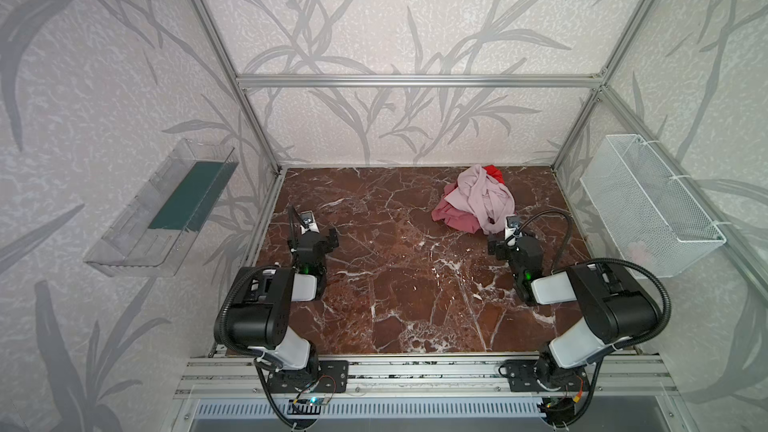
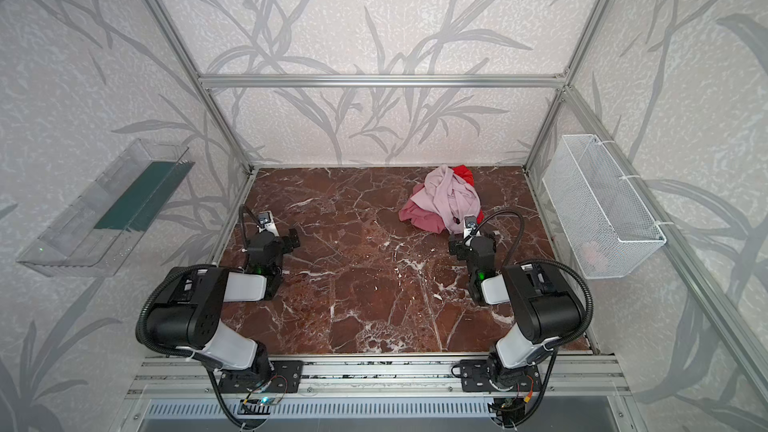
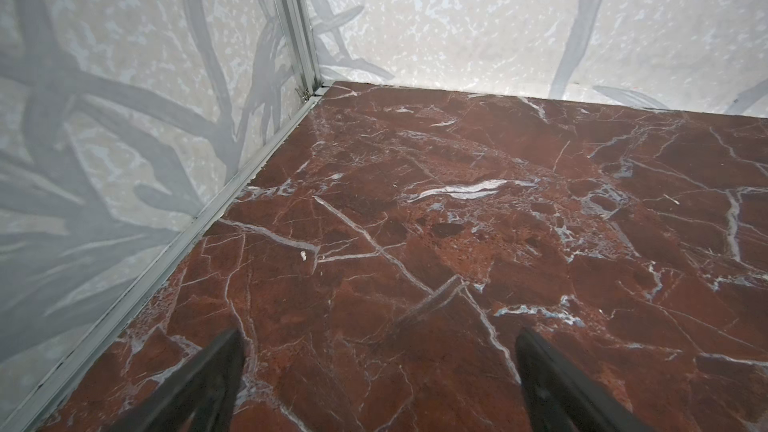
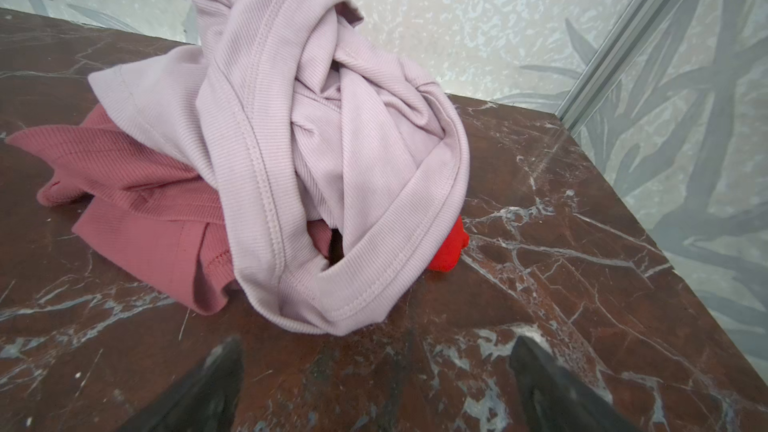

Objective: Pick out a specific cloth from the pile

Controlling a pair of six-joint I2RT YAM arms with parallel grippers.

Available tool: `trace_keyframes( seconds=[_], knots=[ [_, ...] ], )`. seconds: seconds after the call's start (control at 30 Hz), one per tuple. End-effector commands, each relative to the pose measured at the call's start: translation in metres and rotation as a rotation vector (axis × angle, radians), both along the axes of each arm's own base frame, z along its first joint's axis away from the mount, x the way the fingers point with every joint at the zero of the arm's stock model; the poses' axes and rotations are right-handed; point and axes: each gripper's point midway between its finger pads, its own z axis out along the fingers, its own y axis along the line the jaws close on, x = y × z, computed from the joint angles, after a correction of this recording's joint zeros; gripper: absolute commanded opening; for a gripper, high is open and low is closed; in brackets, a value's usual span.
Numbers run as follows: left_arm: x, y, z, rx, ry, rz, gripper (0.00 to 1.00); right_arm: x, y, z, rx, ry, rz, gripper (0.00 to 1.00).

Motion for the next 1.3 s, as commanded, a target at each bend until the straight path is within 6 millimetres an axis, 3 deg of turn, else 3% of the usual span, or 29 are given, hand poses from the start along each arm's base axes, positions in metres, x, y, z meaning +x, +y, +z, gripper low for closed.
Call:
trace_keyframes(
  seconds=[0.0,1.1,1.27],
  knots=[
    [-0.001,0.0015,-0.0002,0.009,-0.005,0.006,0.99,0.0035,-0.0012,0.012,0.006,-0.038,-0.006,0.99],
    [-0.001,0.0015,-0.0002,0.01,-0.004,0.006,0.99,0.0047,-0.0014,0.0114,0.009,-0.031,-0.006,0.99],
    [-0.002,0.002,0.0042,0.015,-0.013,0.013,0.84,0.0015,-0.0042,0.0148,0.004,-0.053,-0.021,0.94]
  ],
)
